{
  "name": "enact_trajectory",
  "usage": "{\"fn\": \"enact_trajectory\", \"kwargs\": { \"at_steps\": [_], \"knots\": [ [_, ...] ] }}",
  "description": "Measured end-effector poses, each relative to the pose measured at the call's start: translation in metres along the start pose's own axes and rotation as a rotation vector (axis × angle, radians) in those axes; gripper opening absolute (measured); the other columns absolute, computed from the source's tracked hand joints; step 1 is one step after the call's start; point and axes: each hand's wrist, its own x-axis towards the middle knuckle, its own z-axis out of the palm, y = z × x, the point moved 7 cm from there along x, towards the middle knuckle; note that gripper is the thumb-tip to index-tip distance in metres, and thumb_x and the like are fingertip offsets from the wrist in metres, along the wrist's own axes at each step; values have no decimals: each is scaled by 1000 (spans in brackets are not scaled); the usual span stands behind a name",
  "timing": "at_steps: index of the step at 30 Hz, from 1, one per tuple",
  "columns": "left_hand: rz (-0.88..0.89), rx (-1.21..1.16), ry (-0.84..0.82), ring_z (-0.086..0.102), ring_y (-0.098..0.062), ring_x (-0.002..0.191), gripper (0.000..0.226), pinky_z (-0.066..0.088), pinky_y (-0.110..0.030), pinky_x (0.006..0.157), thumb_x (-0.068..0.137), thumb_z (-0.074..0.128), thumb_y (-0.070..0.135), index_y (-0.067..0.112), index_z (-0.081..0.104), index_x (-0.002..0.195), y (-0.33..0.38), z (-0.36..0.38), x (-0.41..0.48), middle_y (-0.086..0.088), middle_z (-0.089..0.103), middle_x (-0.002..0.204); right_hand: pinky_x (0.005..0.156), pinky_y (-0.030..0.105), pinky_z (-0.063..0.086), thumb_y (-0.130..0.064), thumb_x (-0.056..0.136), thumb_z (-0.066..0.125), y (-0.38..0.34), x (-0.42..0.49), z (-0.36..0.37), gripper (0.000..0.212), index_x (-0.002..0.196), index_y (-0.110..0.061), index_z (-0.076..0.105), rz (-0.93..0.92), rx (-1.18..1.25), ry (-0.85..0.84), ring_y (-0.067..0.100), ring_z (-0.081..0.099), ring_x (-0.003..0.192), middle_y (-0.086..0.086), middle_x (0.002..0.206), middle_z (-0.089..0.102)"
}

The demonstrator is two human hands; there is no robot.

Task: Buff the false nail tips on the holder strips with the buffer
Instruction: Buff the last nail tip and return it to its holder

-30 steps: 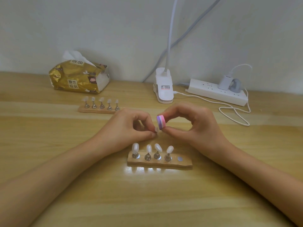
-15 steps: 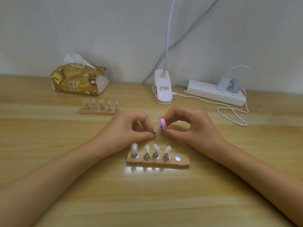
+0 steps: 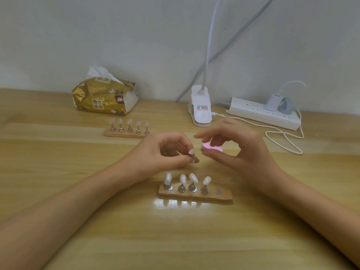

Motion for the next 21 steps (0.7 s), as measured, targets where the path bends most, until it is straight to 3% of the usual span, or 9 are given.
{"fn": "enact_trajectory", "kwargs": {
  "at_steps": [3, 6, 11, 15, 17, 21],
  "knots": [
    [9, 5, 3, 74, -19, 87, 10, 57, -23, 75, 83, 74, 11, 9, 68, 91, 0, 0, -1, 1, 77, 90, 68, 31, 54, 0, 81, 79, -5, 2, 12, 23, 101, -9, 74, 32, 82, -45, 14, 64, 78, 1, 89, 65],
    [9, 47, 13, 74, -17, 81, 11, 56, -28, 74, 80, 77, 13, 12, 71, 89, -1, 0, 0, 2, 77, 87, 65, 29, 51, 1, 81, 79, -4, 1, 14, 17, 95, -8, 74, 52, 104, -56, 12, 61, 76, -2, 84, 65],
    [-2, 93, 26, 70, -6, 71, 13, 53, -17, 68, 83, 75, 4, 16, 71, 87, -4, -1, 2, 8, 75, 85, 67, 18, 45, -4, 82, 80, -4, 0, 17, 15, 94, -12, 74, 22, 48, -90, 10, 59, 78, -5, 85, 66],
    [-20, 100, 73, 69, -9, 72, 9, 54, -17, 72, 84, 74, 7, 14, 70, 87, -7, -5, 3, 7, 76, 90, 80, 21, 42, -25, 90, 75, 34, -1, 5, 21, 110, -20, 70, 277, -139, -86, 7, 56, 94, -7, 101, 62],
    [-24, 94, 81, 71, -10, 77, 8, 54, -18, 75, 82, 77, 10, 15, 72, 86, -7, -5, 2, 8, 76, 91, 80, 22, 42, -32, 92, 70, 45, -6, 7, 19, 108, -21, 73, 337, -187, -147, 7, 55, 92, -7, 102, 60],
    [-19, 104, 130, 71, -19, 83, 13, 54, -28, 81, 79, 80, 12, 23, 73, 79, -8, -10, 2, 4, 76, 89, 77, 23, 46, -24, 91, 74, 26, -1, 4, 9, 97, -18, 76, 182, -167, -49, 9, 61, 87, -8, 93, 67]
  ]
}}
